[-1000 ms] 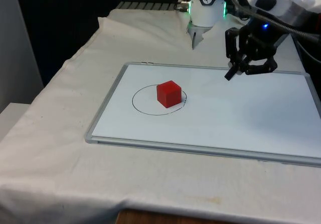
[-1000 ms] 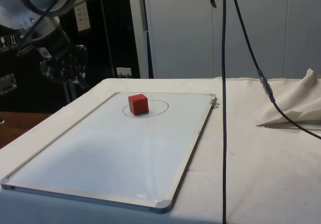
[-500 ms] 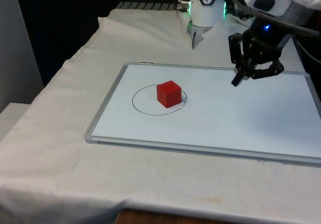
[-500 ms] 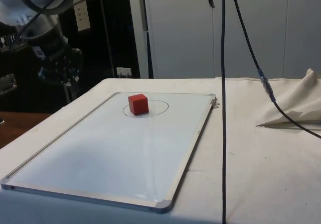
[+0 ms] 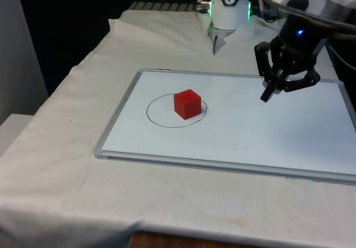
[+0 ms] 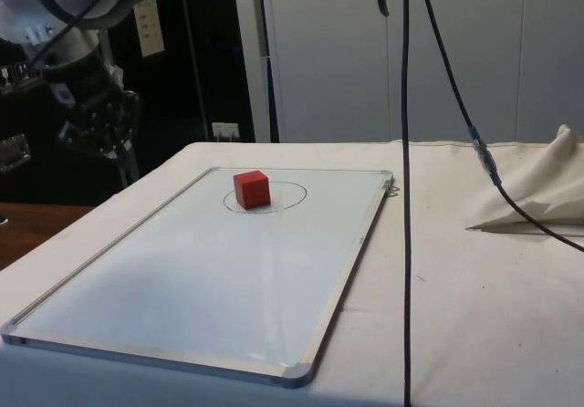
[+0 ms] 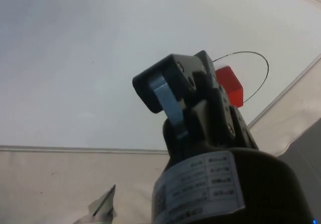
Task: Push the cube into the marked area.
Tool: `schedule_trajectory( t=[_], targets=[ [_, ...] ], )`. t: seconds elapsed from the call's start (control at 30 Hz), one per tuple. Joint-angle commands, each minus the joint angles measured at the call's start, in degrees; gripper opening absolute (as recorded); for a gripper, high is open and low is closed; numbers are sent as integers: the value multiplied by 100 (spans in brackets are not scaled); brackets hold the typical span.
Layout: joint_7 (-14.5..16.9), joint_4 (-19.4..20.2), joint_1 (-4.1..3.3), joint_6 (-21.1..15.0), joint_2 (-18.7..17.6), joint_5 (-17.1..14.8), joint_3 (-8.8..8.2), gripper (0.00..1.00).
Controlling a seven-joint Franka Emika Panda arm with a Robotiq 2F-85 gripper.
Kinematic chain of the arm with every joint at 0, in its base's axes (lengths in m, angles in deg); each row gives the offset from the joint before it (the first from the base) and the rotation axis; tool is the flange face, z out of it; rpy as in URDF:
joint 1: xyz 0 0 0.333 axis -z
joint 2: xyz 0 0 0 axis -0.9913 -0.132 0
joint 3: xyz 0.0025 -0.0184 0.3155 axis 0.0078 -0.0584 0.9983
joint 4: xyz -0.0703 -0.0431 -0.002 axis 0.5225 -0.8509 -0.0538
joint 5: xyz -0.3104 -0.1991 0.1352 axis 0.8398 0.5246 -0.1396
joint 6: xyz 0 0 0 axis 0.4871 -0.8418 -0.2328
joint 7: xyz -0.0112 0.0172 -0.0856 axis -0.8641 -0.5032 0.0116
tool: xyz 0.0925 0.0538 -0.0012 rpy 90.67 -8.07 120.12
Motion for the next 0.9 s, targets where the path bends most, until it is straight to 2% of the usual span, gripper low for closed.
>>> schedule_trajectory(
  t=[0.0, 0.17, 0.2, 0.23, 0.4, 0.43, 0.47, 0.67, 0.7, 0.73, 0.87],
  targets=[
    [69, 6, 34, -86, 0, -46, 40, 0],
    [281, 17, 40, -229, -6, -34, 40, 0],
    [212, 6, 6, -126, 0, 0, 0, 0],
    [309, 17, 46, -252, -6, -34, 40, 0],
    [510, 40, 52, -418, 0, -34, 40, 0],
    [453, 23, 17, -321, 0, 0, 0, 0],
    [544, 40, 52, -441, 0, -34, 40, 0],
    [762, 63, 63, -630, 0, -34, 40, 0],
    [710, 46, 29, -544, 0, 0, 0, 0],
    [791, 69, 69, -659, 0, -34, 40, 0],
    [963, 80, 74, -791, -6, -34, 40, 0]
  ],
)
